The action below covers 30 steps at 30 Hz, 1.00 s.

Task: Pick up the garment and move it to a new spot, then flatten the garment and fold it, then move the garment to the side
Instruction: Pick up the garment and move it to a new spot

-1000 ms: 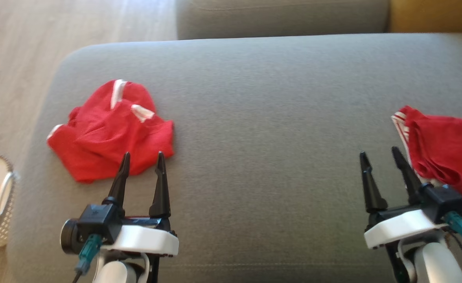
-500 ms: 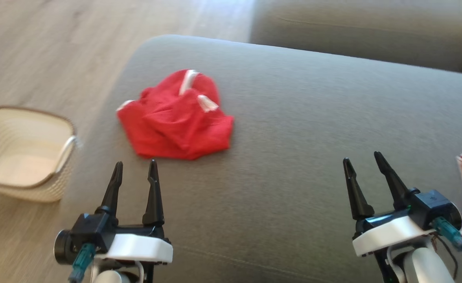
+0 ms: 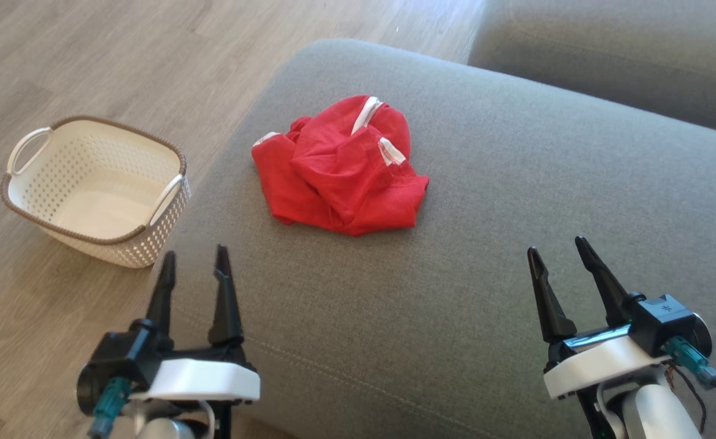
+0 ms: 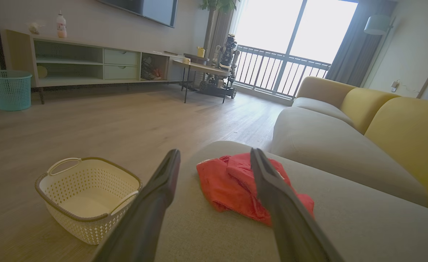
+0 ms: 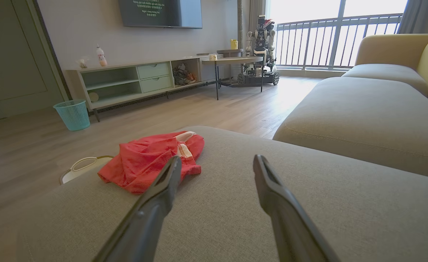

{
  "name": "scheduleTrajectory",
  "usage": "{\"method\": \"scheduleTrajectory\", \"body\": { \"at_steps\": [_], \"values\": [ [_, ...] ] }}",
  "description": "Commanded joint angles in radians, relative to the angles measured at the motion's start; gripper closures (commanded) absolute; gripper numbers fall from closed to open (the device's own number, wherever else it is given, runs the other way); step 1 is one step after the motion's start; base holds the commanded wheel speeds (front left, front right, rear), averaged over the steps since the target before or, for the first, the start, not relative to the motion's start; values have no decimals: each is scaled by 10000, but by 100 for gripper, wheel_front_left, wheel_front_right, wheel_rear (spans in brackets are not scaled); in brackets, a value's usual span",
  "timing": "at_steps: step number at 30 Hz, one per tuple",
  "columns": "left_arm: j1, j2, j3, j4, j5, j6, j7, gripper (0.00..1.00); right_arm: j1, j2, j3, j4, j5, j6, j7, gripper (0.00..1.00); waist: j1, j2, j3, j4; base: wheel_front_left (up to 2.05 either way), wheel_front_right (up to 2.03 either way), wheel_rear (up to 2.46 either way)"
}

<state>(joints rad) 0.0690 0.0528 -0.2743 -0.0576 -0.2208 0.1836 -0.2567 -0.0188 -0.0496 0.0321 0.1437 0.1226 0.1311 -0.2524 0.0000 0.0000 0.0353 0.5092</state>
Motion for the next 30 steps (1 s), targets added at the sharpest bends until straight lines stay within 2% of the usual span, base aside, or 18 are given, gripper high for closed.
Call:
{"method": "scheduleTrajectory", "body": {
  "at_steps": [1, 7, 11, 18, 22, 27, 30],
  "values": [
    [-426, -26, 466, -423, -398, 199, -51, 0, -382, -7, 174, -300, -93, -4, -93, 0, 0, 0, 97, 33, 0, 0, 0],
    [-631, -26, 714, -506, -300, 155, -51, 0, -512, -7, 260, -266, -144, -4, -89, 0, 0, 0, 376, -149, 0, 0, 0],
    [-883, -26, 876, -449, -606, 46, -51, 0, -673, -7, 218, -408, -331, -4, -2, 0, 0, 0, 766, -363, 0, 0, 0],
    [-2189, -1, 1306, 1186, -927, -1005, -51, 0, -1155, -105, 104, -972, -889, -4, 479, 0, 0, 0, 1957, -874, 0, 0, 0],
    [-3270, 312, 1490, 2582, -1031, -1728, -50, 0, -1407, -207, 96, -1282, -1050, -4, 687, 0, 0, 0, 2611, -1270, 0, 0, 0],
    [-4977, 752, 1456, 4250, -1406, -2439, 753, 0, -1743, -396, 73, -1657, -1240, -4, 869, 0, 0, 0, 3379, -1703, 0, 0, 0],
    [-5663, 948, 1305, 4806, -1433, -2639, 1193, 0, -1848, -447, -11, -1743, -1267, -4, 887, 0, 0, 0, 3608, -1826, 0, 0, 0]
  ]
}}
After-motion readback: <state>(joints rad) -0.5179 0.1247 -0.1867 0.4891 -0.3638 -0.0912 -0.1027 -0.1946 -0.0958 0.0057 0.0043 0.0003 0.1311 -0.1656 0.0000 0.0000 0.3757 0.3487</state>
